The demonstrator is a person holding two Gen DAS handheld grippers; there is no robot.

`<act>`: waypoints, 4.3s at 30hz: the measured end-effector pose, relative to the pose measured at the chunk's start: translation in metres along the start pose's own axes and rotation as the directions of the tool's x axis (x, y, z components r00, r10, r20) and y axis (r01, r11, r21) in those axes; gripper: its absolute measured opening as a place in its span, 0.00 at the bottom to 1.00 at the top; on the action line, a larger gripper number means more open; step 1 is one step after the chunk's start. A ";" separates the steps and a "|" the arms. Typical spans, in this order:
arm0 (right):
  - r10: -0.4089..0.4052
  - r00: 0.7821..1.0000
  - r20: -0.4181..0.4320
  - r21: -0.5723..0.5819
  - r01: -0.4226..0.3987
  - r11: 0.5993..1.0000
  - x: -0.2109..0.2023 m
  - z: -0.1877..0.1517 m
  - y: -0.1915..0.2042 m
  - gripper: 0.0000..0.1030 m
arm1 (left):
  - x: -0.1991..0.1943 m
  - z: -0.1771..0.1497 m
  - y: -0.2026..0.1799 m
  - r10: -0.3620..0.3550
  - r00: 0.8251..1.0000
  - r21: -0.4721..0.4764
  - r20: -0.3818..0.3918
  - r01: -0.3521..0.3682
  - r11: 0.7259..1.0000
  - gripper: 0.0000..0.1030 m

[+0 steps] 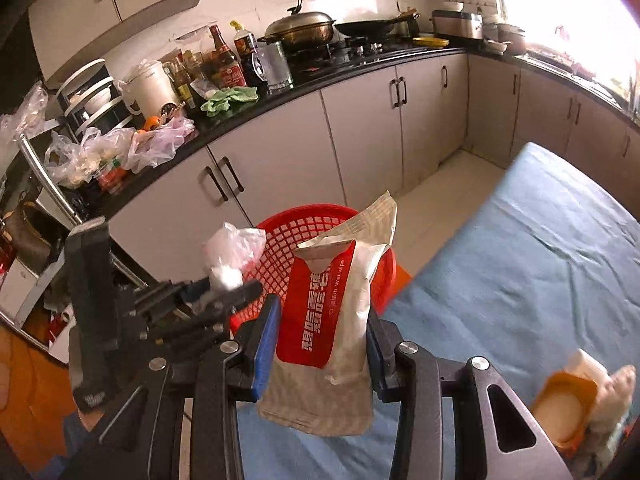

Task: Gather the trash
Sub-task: 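Carry both items over the red basket and open both grippers to drop them, then return both tools to the table toward the remaining trash, then grasp the white medicine box with the left gripper while the right grasps the clear plastic cup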

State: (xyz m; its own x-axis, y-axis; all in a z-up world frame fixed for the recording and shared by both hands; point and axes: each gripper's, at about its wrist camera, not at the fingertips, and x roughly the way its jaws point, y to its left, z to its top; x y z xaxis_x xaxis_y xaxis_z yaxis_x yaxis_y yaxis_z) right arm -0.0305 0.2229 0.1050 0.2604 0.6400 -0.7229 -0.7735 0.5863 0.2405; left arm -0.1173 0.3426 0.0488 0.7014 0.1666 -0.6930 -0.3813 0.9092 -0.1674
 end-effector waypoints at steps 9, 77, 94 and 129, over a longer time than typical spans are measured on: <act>-0.001 0.998 -0.055 0.027 0.003 1.000 0.056 0.019 -0.002 0.42 | 0.023 0.001 0.011 -0.010 1.000 -0.028 -0.023 0.010 1.000 0.35; -0.587 0.789 0.181 0.795 0.233 0.559 -0.338 -0.314 -0.296 0.79 | -0.012 -0.173 -0.416 -0.039 0.974 0.601 -0.223 0.169 0.781 0.90; -0.623 0.782 -0.021 0.707 0.452 0.544 -0.270 -0.296 -0.306 0.71 | -0.001 -0.142 -0.343 -0.151 0.961 0.503 -0.230 0.250 0.827 0.50; -0.439 0.881 0.173 0.471 0.317 0.823 -0.227 -0.239 -0.177 0.70 | -0.044 -0.097 -0.274 -0.199 0.979 0.407 -0.047 0.201 0.891 0.50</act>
State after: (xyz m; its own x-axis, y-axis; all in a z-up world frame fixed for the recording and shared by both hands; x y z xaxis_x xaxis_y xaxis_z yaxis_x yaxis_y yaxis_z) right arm -0.0909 -0.1443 0.0716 0.6696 0.3927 -0.6305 -0.2817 0.9197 0.2736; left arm -0.1019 0.0493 0.0568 0.7338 -0.0356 -0.6784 0.0460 0.9989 -0.0027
